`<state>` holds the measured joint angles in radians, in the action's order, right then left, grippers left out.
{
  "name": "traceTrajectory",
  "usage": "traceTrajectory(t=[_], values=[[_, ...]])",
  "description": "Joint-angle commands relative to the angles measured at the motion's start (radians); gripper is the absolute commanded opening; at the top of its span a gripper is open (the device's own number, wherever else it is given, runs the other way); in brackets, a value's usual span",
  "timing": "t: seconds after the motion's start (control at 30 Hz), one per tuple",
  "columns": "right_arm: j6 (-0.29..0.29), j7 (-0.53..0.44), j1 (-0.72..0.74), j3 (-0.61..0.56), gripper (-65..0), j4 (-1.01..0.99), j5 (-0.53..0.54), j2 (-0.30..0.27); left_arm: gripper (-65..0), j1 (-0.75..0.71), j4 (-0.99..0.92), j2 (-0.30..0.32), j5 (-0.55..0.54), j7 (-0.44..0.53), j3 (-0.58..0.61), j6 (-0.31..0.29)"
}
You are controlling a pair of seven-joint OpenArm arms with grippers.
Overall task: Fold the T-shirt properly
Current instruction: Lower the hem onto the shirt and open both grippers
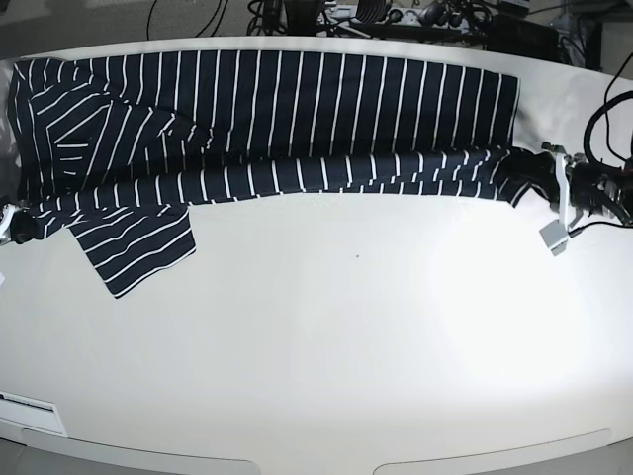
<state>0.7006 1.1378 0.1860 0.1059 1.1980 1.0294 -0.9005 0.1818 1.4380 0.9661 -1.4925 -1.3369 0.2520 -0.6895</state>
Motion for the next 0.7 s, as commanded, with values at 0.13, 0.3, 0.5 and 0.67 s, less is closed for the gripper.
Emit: traceTrajectory(t=[0.13,0.3,0.5,0.67], values=[[-0.002,0.027,0.021,0.011,-65.0,0.011,-0.007,-0.045,-65.0,-0.007,0.037,0.034,0.009,-0.026,-0.014,-0.009],[-0.002,0.026,-0.021,0.011,-65.0,0.011,-0.009,-0.047,-65.0,-0.006,0.036,0.034,0.009,-0.026,-0.014,-0.009],[-0.002,0.000,-0.033,0.012,-58.5,0.011,-0.013,-0.048,-52.9,-0.007,0.034,0.035,0.009,-0.026,-0.014,-0.009],[-0.002,0.000,-0.014,0.012,-30.7,0.011,-0.012,-0.058,-29.6,-0.007,0.034,0.034,0.009,-0.026,-0.014,0.014]])
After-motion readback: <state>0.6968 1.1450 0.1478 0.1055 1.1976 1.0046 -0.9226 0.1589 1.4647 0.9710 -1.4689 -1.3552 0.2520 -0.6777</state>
